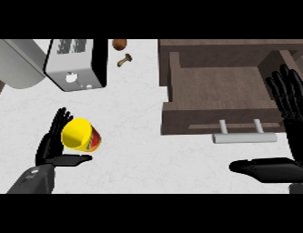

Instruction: Pick up the cup, place it into the drawer and close the drawer

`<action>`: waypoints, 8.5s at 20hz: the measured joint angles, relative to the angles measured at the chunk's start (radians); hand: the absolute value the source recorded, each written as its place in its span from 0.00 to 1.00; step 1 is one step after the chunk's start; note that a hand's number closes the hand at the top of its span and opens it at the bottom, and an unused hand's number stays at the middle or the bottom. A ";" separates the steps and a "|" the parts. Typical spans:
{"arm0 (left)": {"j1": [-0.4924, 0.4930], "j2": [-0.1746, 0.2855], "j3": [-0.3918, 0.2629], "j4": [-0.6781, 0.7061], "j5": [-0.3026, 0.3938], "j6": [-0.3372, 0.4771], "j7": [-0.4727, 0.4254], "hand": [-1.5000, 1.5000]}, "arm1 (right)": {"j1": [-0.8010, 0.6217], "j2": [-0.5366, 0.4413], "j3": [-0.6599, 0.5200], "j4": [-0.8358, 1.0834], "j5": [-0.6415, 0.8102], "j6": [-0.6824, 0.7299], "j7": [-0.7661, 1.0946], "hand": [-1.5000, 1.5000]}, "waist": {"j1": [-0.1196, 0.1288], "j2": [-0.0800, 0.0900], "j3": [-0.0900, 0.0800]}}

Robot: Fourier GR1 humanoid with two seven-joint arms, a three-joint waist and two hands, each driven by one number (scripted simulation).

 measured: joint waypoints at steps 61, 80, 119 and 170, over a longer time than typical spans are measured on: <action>-0.356 -0.233 -0.205 -0.834 0.138 0.253 0.574 1.00 | 0.024 -0.049 -0.100 0.022 -0.067 0.048 -0.007 0.00 | 0.017 -0.011 0.004; -0.748 -0.240 -0.453 -0.412 0.373 0.557 0.651 1.00 | -0.009 -0.066 -0.117 0.091 -0.076 0.075 -0.047 0.00 | -0.021 -0.001 0.004; -0.797 -0.239 -0.884 -0.343 0.664 0.793 0.593 0.00 | 0.007 -0.145 -0.112 -0.003 -0.235 0.257 0.006 1.00 | -0.017 -0.005 0.004; -0.067 0.312 -0.620 -1.127 0.728 0.489 0.707 0.00 | -0.515 -0.200 0.131 0.872 0.832 -0.185 -0.240 1.00 | 0.130 -0.024 -0.027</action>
